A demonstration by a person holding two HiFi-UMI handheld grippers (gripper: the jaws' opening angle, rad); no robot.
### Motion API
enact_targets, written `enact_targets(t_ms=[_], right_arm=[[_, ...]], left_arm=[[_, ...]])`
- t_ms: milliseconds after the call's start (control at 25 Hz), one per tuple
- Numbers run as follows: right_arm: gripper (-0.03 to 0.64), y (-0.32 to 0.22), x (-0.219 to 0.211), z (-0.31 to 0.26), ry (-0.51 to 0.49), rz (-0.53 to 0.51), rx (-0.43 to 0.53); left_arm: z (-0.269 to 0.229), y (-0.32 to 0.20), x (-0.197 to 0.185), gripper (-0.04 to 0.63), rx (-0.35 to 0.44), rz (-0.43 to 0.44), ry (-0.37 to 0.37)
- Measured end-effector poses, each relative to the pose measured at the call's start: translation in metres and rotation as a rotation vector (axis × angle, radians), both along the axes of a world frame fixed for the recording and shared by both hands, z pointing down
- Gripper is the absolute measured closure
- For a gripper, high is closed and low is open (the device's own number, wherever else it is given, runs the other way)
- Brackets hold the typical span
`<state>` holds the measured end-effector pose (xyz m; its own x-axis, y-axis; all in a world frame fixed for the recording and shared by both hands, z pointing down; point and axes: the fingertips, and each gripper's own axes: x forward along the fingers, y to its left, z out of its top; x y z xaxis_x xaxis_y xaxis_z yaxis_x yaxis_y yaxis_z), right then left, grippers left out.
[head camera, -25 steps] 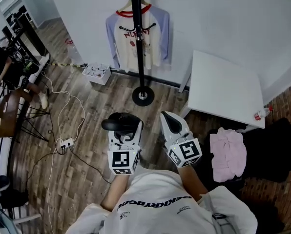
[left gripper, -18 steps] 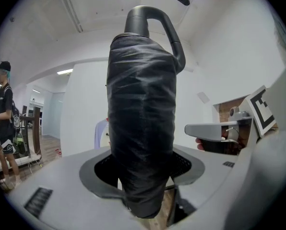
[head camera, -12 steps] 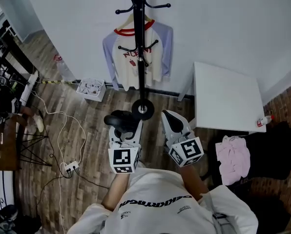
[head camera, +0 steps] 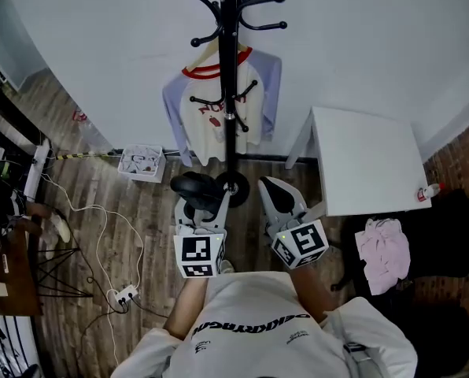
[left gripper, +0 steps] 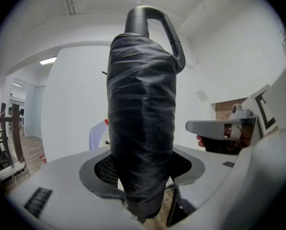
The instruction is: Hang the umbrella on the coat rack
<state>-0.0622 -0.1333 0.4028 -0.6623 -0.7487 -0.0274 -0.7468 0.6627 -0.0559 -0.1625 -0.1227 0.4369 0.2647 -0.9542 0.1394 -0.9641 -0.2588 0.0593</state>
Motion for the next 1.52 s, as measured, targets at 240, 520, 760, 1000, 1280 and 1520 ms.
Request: enact_targets(t_ms=[240,520,760,1000,1280,1520], right_arm=[[0.621,-0.03,-0.004,-0.002,-0.009,0.048,0.008],[0.62,-0.059,-0.003,0.001,-0.005,0.036,0.011],[0.62,-0.087,-0.003,-0.007,-0.003,-0.005,0.045],[0.62,-0.112,0.004,-0.002,-0.012,-0.016,0.037],[0.62,-0.125,0.005,-0.001,-0.007,-0.024,0.035],[0.62,-0.123,0.003,-0.003,-0.006,-0.025,0.038]], left_arm=[[-0.012,-0.042,-0.007,0.341,-0.007,0.069,-0.007],[-0.033,-0.093,-0.012,0.341,-0.009,0.099,-0.02],[-0.051,-0.134,-0.013,0.341,-0.002,0.094,-0.024],[-0.062,-0.171,-0.02,0.341,-0.013,0.068,-0.046],[-0.065,-0.201,-0.032,0.341,-0.032,0.035,-0.072],[-0.068,-0.222,-0.044,0.341,-0.072,0.021,-0.076]])
